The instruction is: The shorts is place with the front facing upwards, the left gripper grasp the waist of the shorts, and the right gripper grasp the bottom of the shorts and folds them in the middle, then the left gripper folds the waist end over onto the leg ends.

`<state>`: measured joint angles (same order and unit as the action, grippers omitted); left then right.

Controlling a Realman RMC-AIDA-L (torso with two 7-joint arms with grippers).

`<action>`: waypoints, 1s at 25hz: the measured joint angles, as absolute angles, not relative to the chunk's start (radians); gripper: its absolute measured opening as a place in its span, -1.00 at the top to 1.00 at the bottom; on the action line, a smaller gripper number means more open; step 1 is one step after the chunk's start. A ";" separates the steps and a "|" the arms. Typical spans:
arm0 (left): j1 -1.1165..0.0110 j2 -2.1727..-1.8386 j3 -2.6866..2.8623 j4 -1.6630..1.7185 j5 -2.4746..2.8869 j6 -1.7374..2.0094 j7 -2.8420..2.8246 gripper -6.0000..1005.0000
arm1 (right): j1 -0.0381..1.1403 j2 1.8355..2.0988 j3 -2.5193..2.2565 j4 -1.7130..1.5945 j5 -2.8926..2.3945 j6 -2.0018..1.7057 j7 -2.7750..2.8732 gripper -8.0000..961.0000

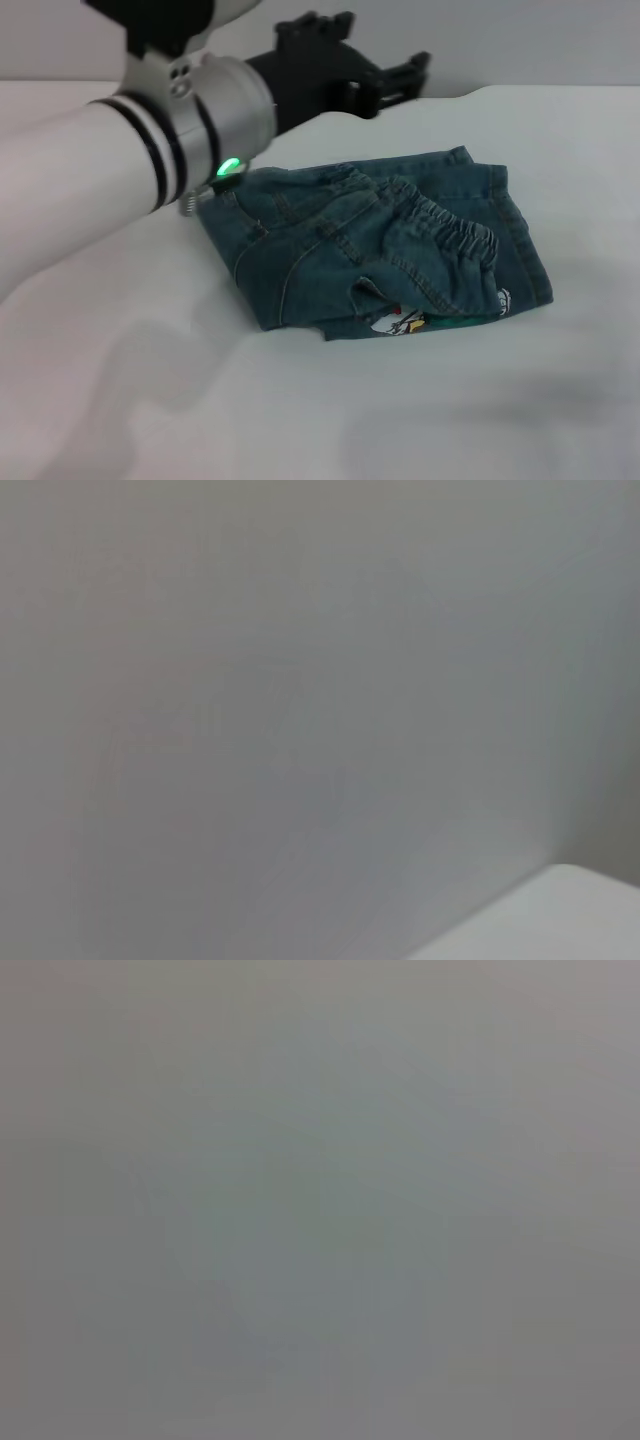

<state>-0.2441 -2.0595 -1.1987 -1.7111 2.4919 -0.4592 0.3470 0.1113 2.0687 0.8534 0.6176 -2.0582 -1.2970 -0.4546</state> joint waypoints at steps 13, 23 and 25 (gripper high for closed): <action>-0.132 -2.058 -1.204 -1.522 2.501 -0.078 0.384 -0.70 | 0.004 2.068 0.892 0.793 -2.058 -1.221 -0.462 -0.73; -0.126 -2.058 -1.193 -1.448 2.506 0.048 0.390 -0.70 | -0.038 2.071 0.941 0.853 -2.058 -1.194 -0.466 -0.73; -0.128 -2.060 -1.168 -1.333 2.503 0.226 0.383 -0.70 | -0.049 2.072 0.958 0.856 -2.057 -1.179 -0.463 -0.73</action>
